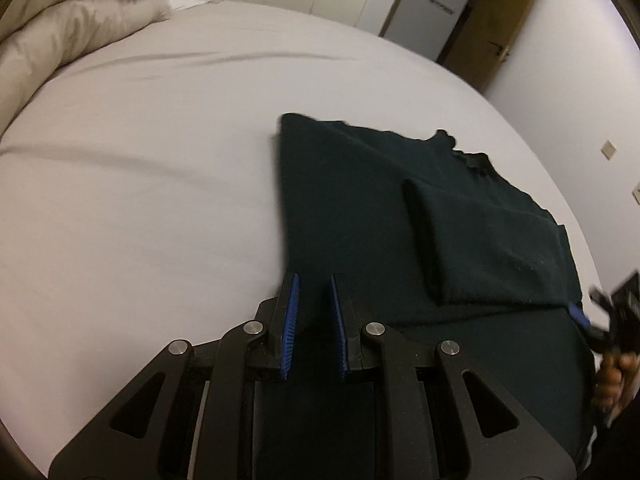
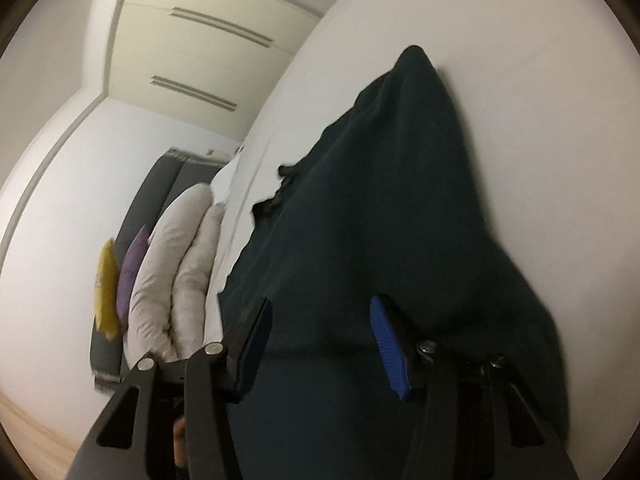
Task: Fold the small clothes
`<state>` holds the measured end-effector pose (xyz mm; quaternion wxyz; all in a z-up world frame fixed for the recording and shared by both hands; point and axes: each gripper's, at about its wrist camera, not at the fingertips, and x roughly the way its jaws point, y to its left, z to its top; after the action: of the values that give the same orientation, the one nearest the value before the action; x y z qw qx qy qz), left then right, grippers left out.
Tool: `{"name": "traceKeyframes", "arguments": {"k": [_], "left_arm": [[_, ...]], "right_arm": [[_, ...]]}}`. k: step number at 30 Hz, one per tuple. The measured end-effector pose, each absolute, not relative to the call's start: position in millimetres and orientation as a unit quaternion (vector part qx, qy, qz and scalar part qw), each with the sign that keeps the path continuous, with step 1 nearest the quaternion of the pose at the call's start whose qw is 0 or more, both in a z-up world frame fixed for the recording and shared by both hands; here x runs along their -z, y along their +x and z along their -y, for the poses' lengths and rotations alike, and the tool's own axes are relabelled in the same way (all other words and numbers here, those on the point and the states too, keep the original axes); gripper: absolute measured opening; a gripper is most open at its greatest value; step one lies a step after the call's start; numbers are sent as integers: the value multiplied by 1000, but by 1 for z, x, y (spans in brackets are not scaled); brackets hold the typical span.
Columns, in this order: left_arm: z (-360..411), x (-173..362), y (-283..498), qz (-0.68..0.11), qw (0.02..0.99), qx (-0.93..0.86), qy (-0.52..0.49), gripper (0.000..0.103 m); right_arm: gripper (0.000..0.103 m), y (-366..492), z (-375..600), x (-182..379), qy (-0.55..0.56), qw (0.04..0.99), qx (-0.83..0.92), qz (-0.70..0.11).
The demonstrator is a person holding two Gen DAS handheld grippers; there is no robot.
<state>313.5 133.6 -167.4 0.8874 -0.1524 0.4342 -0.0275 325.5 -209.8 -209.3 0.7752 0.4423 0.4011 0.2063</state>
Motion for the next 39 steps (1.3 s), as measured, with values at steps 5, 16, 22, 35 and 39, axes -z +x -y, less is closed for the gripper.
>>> {"name": "traceKeyframes", "arguments": {"k": [5, 16, 22, 35, 39], "left_arm": [[-148, 151, 274, -437, 885, 16, -158, 16], [-154, 147, 116, -441, 863, 43, -243, 80], [-149, 157, 55, -469, 836, 69, -276, 80], [-166, 173, 31, -487, 812, 87, -309, 80], [-164, 177, 40, -494, 811, 96, -299, 78]], "right_arm": [[73, 236, 239, 181, 440, 785, -184, -396], [82, 94, 264, 179, 413, 814, -113, -393], [82, 59, 270, 183, 395, 817, -108, -406], [80, 43, 274, 203, 423, 793, -135, -417], [76, 47, 274, 205, 424, 786, -145, -426]]}}
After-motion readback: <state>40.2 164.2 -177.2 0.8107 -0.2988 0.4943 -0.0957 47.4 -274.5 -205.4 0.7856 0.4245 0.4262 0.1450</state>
